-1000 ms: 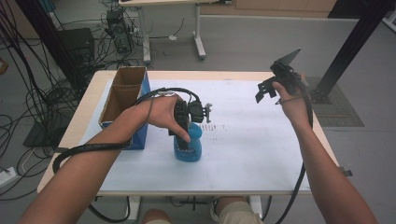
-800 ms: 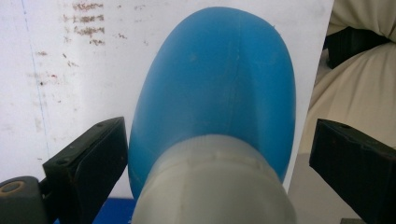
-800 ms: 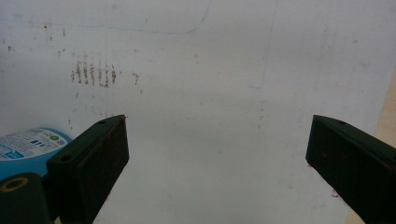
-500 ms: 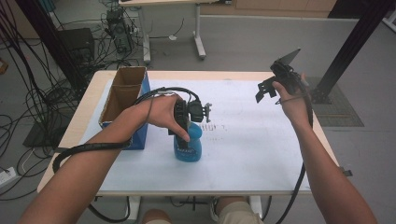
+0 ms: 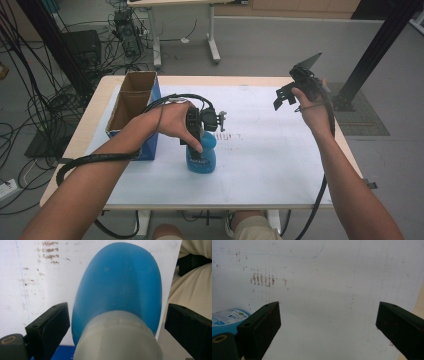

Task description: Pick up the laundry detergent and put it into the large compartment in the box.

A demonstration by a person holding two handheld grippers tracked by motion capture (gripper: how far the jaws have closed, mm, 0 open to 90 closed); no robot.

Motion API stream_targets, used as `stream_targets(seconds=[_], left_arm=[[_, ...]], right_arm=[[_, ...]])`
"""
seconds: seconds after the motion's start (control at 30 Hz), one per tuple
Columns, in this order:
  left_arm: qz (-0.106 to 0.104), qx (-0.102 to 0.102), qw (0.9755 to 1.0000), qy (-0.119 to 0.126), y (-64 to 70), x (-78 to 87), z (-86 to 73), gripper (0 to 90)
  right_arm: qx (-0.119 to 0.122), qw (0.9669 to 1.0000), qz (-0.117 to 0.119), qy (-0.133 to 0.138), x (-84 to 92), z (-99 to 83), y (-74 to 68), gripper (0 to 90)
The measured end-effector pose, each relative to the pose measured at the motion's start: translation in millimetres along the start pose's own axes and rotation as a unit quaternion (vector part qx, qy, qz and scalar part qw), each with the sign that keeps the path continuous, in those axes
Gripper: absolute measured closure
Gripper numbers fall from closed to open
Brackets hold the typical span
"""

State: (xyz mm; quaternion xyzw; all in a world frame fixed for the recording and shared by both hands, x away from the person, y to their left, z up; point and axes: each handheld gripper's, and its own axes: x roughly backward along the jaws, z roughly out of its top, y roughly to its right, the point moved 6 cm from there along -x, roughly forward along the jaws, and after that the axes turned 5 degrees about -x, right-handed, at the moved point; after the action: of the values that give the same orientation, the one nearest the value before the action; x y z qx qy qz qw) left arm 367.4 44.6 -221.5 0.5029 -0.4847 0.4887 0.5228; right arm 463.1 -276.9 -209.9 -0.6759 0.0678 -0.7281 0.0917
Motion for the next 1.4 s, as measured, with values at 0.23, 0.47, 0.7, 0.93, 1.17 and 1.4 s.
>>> stream_targets(seconds=[0.23,0.47,0.7,0.93,1.17,1.4], left_arm=[[0.008,-0.005,1.0,0.0,1.8,-0.9,0.8,11.8],[0.019,-0.01,0.9998,0.0,3.4,-1.1,1.5,18.3],[0.025,-0.013,0.9996,0.001,4.1,-0.9,2.1,23.9],[0.029,-0.015,0.9995,0.001,5.0,-2.9,2.1,28.3],[0.025,-0.019,0.9995,0.002,4.8,-4.6,1.9,35.4],[0.024,-0.021,0.9995,0.001,4.0,-4.5,2.2,35.7]], right_arm=[[0.0,1.0,0.001,0.001,-0.8,-0.2,0.4,6.0],[-0.001,1.0,0.001,0.0,-1.3,0.1,1.0,6.0],[0.001,1.0,0.003,0.001,-1.5,0.2,1.1,6.0],[0.0,1.0,0.003,0.001,-2.0,0.6,1.0,6.0],[0.0,1.0,0.003,0.0,-2.7,0.9,1.0,6.0],[0.0,1.0,0.003,-0.001,-3.5,1.2,0.9,6.0]])
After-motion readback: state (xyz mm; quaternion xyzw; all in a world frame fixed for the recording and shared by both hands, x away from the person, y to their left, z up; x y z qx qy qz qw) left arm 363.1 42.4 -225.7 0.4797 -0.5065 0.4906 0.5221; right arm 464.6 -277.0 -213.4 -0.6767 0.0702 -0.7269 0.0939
